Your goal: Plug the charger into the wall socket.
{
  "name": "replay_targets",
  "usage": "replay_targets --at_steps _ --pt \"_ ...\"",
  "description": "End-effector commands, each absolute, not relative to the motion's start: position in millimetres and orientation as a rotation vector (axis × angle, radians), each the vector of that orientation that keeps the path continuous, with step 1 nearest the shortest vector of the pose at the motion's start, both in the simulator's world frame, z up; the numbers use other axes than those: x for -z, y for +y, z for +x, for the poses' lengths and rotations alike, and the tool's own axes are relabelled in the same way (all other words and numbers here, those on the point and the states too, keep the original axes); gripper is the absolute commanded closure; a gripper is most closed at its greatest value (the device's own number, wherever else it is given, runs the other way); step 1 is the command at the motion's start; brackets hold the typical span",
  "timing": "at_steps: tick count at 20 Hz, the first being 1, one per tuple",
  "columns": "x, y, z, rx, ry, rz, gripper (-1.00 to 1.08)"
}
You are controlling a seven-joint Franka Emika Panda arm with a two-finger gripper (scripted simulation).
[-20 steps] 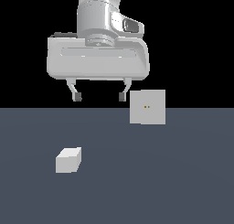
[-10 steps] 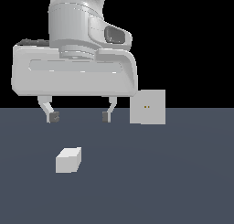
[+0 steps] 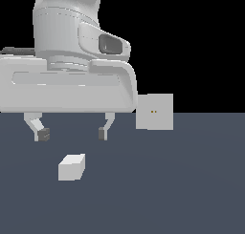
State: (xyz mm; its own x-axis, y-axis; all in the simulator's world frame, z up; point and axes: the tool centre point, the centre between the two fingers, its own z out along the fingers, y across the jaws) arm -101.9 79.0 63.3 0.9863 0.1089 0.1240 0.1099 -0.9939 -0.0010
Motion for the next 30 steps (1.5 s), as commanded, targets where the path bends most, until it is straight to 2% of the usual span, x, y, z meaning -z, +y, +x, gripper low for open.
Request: replay_targets --at_steps 1,22,23,30 --pt "-62 80 -102 0.198 -0.172 -3.123 -0.92" --pt "-12 79 -103 0.198 -0.172 -3.124 -0.92" --pt "-12 79 -103 0.198 -0.172 -3.124 1.08" --pt "-12 79 -103 0.198 -0.172 -3.124 1.08"
